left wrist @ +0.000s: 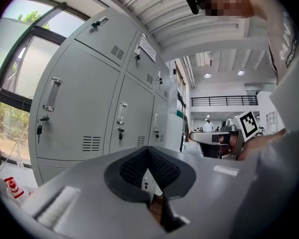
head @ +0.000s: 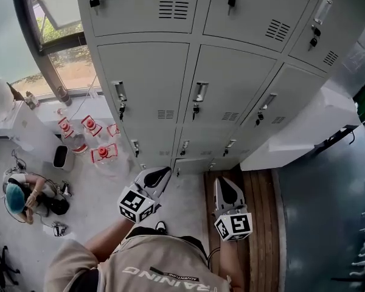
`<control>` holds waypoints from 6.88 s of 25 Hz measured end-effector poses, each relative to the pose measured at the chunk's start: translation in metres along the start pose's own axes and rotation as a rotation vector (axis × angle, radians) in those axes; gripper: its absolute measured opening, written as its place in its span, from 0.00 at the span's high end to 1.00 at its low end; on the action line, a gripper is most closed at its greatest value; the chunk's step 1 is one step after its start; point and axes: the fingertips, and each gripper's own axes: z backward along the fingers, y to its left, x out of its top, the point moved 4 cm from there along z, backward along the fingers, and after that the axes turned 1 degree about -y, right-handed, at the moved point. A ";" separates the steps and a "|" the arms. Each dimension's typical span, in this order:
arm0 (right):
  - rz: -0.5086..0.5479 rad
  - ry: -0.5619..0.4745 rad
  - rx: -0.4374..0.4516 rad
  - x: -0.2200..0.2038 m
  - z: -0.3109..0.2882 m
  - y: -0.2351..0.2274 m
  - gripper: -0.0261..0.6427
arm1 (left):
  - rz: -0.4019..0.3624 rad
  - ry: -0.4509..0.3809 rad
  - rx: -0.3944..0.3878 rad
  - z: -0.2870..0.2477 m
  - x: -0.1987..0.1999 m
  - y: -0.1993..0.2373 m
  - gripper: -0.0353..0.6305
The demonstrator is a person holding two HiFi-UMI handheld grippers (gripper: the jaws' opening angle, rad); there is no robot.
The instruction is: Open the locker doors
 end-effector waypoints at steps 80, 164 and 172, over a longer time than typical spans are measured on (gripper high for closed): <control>0.015 -0.068 0.502 0.061 -0.168 -0.050 0.86 | 0.073 -0.004 0.122 -0.037 0.006 0.079 0.94; 0.095 0.006 0.234 0.059 -0.170 -0.326 0.89 | 0.082 0.164 -0.144 -0.269 -0.030 -0.236 0.94; 0.109 -0.005 0.255 0.059 -0.191 -0.322 0.89 | 0.079 0.159 -0.125 -0.276 -0.032 -0.233 0.94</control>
